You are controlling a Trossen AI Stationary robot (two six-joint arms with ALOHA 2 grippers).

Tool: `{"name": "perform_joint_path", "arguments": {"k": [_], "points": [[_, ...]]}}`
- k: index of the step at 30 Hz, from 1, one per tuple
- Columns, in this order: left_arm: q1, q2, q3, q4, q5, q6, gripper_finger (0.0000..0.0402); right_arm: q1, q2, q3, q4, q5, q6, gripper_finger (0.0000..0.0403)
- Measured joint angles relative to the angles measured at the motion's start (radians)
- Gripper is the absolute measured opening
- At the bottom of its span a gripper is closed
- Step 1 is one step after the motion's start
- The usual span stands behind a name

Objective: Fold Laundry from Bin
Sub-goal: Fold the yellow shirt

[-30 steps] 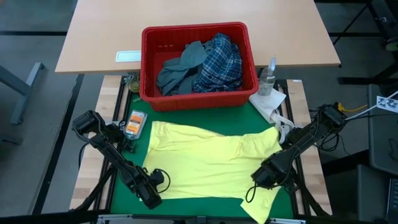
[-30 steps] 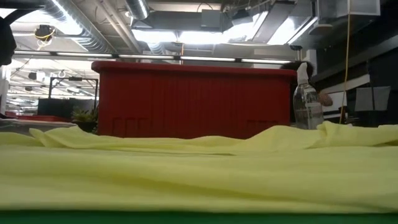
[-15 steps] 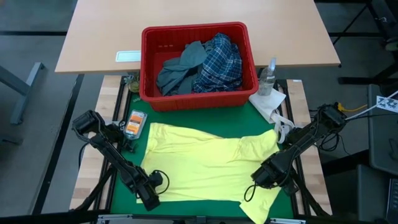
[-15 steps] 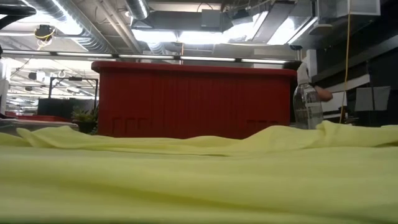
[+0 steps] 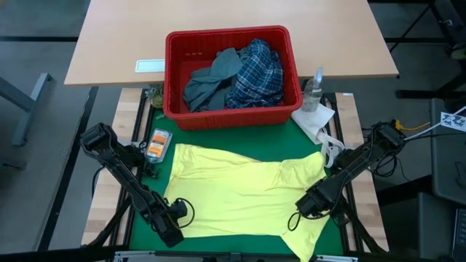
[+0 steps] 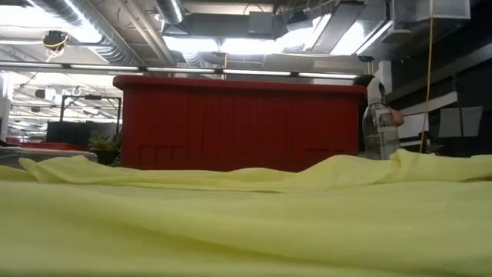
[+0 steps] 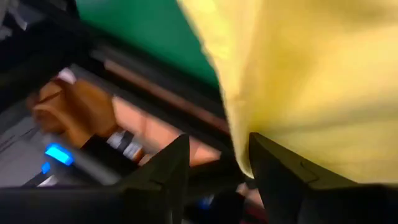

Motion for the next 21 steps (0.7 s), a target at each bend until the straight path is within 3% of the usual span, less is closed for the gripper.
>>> {"name": "perform_joint_path", "arguments": {"k": [5, 14, 21], "points": [[0.010, -0.001, 0.002, 0.043, -0.043, 0.005, 0.0037, 0.000, -0.003, 0.000, -0.088, -0.076, -0.003, 0.0161], [0.030, -0.003, 0.003, 0.138, -0.072, 0.099, 0.0037, -0.001, -0.004, 0.001, -0.097, -0.129, 0.028, 0.0160], [0.086, -0.003, 0.004, 0.139, -0.399, 0.144, 0.0037, 0.000, -0.004, 0.002, -0.097, -0.062, 0.072, 0.0160]]}}
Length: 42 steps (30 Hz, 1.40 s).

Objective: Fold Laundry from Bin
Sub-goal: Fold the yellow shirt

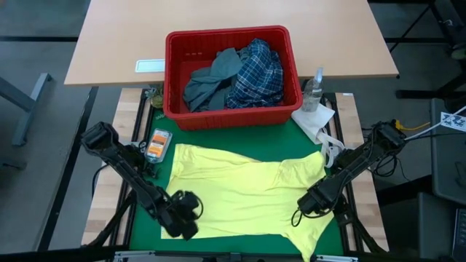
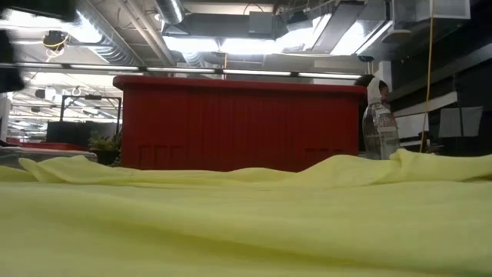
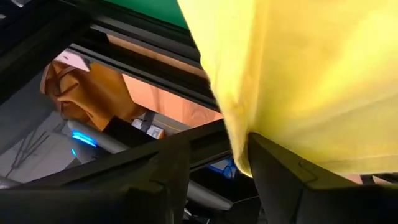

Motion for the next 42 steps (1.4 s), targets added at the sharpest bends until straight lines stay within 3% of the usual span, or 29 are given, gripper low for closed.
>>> {"name": "perform_joint_path", "arguments": {"k": [3, 11, 21, 26, 33, 42], "points": [[0.051, 0.000, 0.001, 0.000, -0.069, 0.057, 0.0037, 0.000, 0.000, 0.000, 0.000, 0.010, 0.001, 0.0161], [0.251, -0.001, 0.001, -0.048, -0.084, 0.192, 0.0037, 0.000, 0.000, 0.000, 0.000, 0.025, 0.005, 0.0186], [0.476, -0.001, 0.001, -0.294, -0.086, 0.233, 0.0024, 0.000, 0.000, -0.001, -0.004, 0.078, 0.008, 0.0244], [0.518, -0.001, 0.001, -0.415, -0.072, 0.230, 0.0011, -0.001, 0.000, 0.010, -0.057, 0.059, 0.000, 0.0253], [0.530, 0.001, 0.001, -0.428, -0.069, 0.229, 0.0002, 0.000, -0.054, 0.109, -0.164, 0.206, -0.011, 0.0253], [0.530, 0.032, -0.057, -0.406, -0.038, 0.216, 0.0002, 0.000, -0.101, 0.152, -0.156, 0.260, 0.093, 0.0253]]}}
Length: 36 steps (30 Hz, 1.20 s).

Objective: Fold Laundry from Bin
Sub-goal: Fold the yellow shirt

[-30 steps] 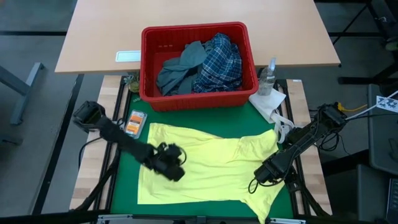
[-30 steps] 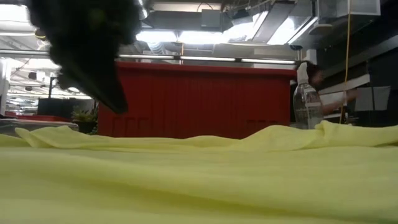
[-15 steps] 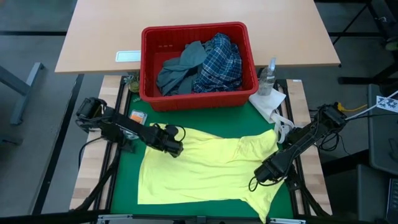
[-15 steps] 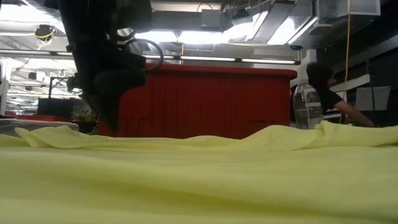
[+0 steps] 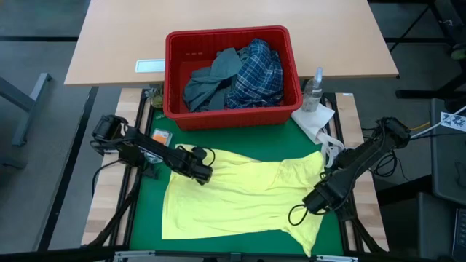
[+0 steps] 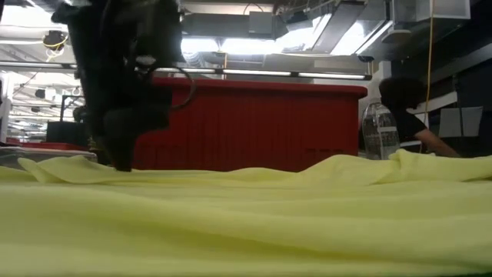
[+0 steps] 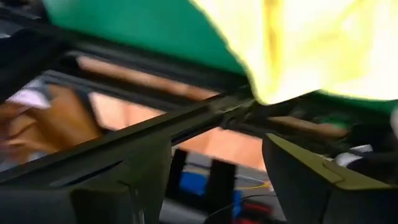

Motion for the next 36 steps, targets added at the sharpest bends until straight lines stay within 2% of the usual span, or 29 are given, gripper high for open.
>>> {"name": "perform_joint_path", "arguments": {"k": [3, 10, 14, 18, 21, 28, 36], "points": [[0.001, 0.000, -0.037, -0.012, -0.005, -0.020, 0.0002, 0.000, 0.000, -0.002, 0.088, 0.111, -0.013, 0.0253], [0.002, -0.003, -0.080, -0.021, -0.026, -0.066, 0.0002, -0.002, 0.002, -0.068, 0.456, 0.417, -0.034, 0.0253], [0.003, -0.002, -0.081, -0.024, -0.025, -0.066, 0.0002, -0.002, 0.002, -0.120, 0.547, 0.478, -0.035, 0.0253], [0.002, -0.001, -0.082, -0.026, -0.032, -0.065, 0.0002, -0.002, 0.002, -0.194, 0.556, 0.500, 0.004, 0.0253], [0.003, -0.001, -0.082, -0.040, -0.032, -0.065, 0.0002, -0.009, 0.002, -0.261, 0.550, 0.481, 0.092, 0.0253], [0.009, 0.001, -0.084, -0.150, -0.002, -0.071, 0.0002, -0.008, 0.002, -0.365, 0.530, 0.281, 0.298, 0.0253], [0.038, 0.002, -0.086, -0.216, 0.038, -0.073, 0.0002, -0.008, 0.002, -0.381, 0.411, 0.041, 0.324, 0.0253]]}}
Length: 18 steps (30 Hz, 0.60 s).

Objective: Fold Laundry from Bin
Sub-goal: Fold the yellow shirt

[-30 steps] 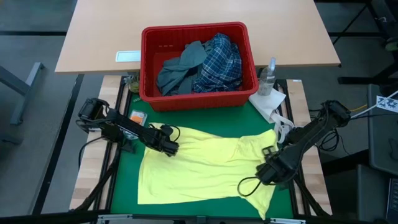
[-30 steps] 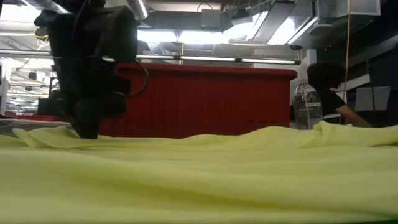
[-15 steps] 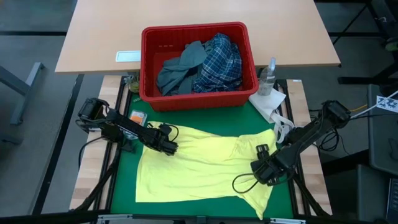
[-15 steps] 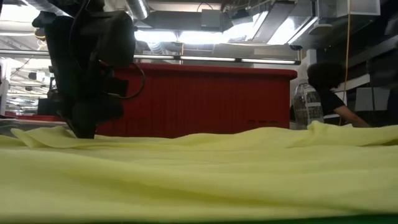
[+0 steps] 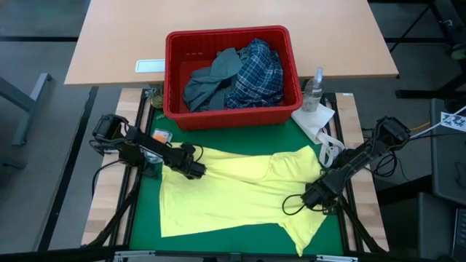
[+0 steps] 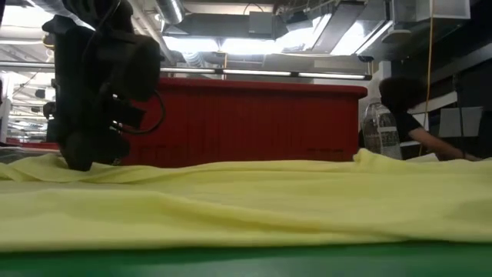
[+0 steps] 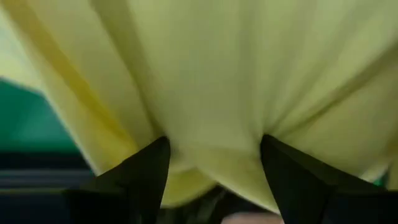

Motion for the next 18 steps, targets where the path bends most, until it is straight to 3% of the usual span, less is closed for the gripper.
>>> {"name": "perform_joint_path", "arguments": {"k": [4, 18], "points": [[0.015, 0.000, 0.000, -0.020, 0.014, 0.000, 0.0002, 0.000, 0.000, 0.001, -0.056, -0.061, 0.024, 0.0253], [0.003, -0.028, 0.040, -0.044, 0.014, 0.034, 0.0002, 0.001, 0.000, 0.085, -0.186, -0.045, -0.024, 0.0253]]}}
